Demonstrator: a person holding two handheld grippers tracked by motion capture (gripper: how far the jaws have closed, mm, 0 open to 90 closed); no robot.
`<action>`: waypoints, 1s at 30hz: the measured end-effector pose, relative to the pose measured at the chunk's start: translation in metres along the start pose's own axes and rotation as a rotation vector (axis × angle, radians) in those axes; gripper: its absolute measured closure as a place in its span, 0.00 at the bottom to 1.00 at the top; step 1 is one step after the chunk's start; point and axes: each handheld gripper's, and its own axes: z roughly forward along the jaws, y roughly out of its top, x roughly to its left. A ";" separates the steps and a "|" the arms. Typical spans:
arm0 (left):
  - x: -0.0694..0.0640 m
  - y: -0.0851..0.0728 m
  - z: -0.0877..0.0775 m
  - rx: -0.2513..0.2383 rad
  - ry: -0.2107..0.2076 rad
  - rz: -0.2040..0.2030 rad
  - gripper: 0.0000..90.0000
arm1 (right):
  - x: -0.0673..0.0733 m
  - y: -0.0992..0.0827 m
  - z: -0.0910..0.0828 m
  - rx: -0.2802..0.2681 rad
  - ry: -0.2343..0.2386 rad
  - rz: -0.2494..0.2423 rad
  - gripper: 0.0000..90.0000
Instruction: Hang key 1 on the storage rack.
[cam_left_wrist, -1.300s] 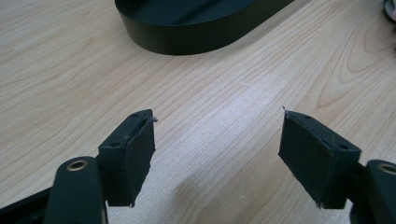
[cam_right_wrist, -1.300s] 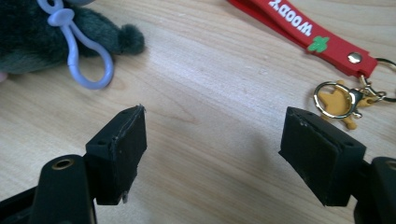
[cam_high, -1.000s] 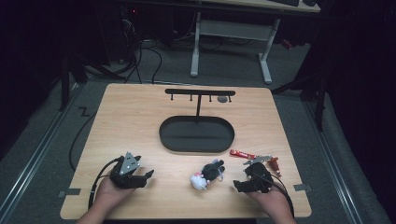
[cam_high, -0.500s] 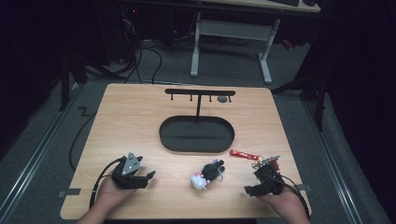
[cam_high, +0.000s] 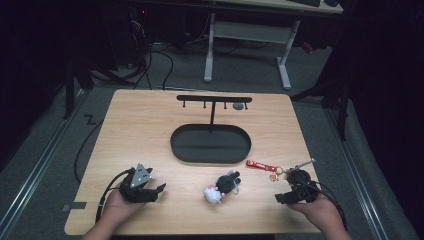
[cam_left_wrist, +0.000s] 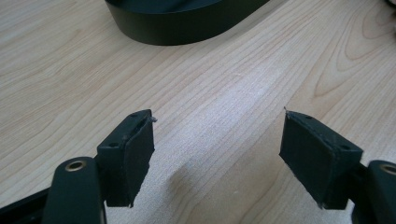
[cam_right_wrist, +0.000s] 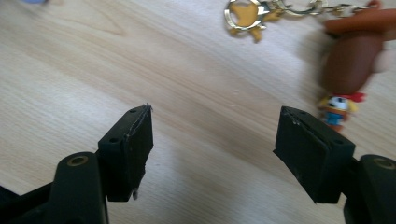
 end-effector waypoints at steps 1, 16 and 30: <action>0.000 0.000 0.000 0.001 -0.001 0.000 0.29 | -0.003 0.000 -0.002 0.002 -0.002 0.001 0.32; 0.000 0.000 0.002 0.008 -0.005 0.003 0.29 | -0.040 0.017 -0.010 -0.018 -0.045 0.070 0.42; -0.002 -0.001 0.003 0.016 -0.007 0.014 0.29 | -0.059 0.029 0.002 0.011 -0.054 0.083 0.48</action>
